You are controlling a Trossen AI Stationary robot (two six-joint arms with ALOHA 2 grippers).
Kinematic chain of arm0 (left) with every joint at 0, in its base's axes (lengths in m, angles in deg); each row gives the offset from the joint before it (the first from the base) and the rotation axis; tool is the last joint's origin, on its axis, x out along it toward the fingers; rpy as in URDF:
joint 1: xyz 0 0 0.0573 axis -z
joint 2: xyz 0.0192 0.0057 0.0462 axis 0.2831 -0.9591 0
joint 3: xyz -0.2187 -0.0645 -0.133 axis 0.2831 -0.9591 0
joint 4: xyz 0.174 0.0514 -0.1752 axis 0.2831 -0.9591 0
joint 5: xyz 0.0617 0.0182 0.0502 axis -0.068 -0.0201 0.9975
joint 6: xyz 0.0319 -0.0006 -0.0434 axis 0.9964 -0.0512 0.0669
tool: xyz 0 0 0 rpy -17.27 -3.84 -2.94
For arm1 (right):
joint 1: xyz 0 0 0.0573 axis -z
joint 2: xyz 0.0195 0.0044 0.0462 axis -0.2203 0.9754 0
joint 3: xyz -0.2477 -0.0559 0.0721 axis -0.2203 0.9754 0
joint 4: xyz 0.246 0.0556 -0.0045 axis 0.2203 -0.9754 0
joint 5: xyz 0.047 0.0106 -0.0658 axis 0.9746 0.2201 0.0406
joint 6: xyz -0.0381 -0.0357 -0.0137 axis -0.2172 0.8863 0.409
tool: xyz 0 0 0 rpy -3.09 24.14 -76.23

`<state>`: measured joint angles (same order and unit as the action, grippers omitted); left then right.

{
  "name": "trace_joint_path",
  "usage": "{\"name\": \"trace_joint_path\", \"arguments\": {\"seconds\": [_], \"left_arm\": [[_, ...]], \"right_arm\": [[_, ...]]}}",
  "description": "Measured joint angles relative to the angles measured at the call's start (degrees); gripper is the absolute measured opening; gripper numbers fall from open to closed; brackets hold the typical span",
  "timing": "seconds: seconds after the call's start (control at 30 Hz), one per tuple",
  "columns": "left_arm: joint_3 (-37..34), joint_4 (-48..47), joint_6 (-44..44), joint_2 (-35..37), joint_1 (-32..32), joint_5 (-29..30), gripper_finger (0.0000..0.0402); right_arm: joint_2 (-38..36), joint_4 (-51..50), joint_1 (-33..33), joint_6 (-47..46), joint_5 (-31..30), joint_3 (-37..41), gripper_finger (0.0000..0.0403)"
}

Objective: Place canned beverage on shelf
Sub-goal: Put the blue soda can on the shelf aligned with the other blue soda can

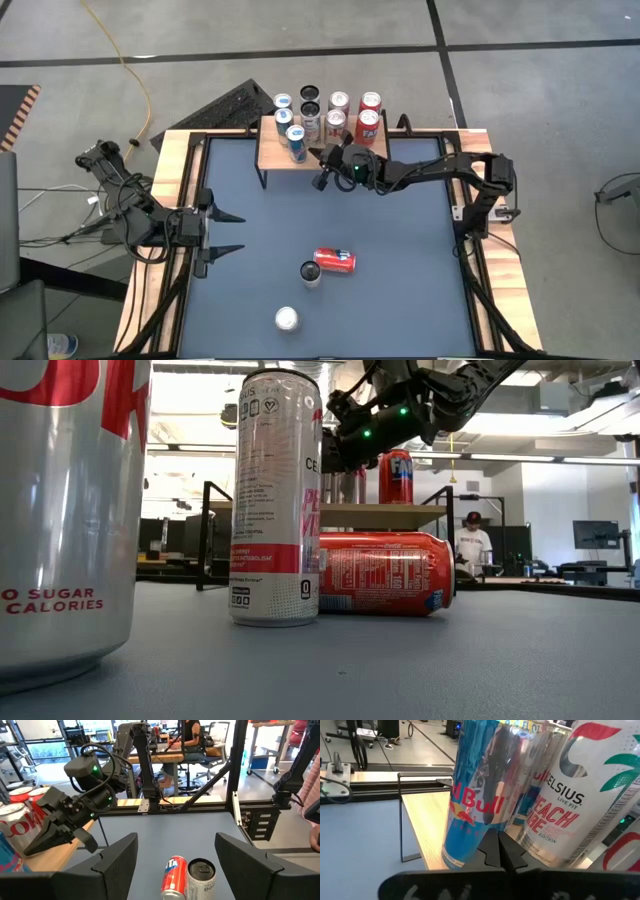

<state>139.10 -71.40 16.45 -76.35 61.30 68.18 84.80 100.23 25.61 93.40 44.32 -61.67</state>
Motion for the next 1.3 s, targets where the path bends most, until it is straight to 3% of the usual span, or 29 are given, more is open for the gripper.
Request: {"name": "trace_joint_path", "arguments": {"seconds": [1.3], "left_arm": [[0.0, 0.0, 0.6, 0.0, 0.0, 1.4, 0.0257]], "right_arm": [[0.0, 5.1, 3.5, -2.8, 8.3, 0.0, 0.0000]]}}
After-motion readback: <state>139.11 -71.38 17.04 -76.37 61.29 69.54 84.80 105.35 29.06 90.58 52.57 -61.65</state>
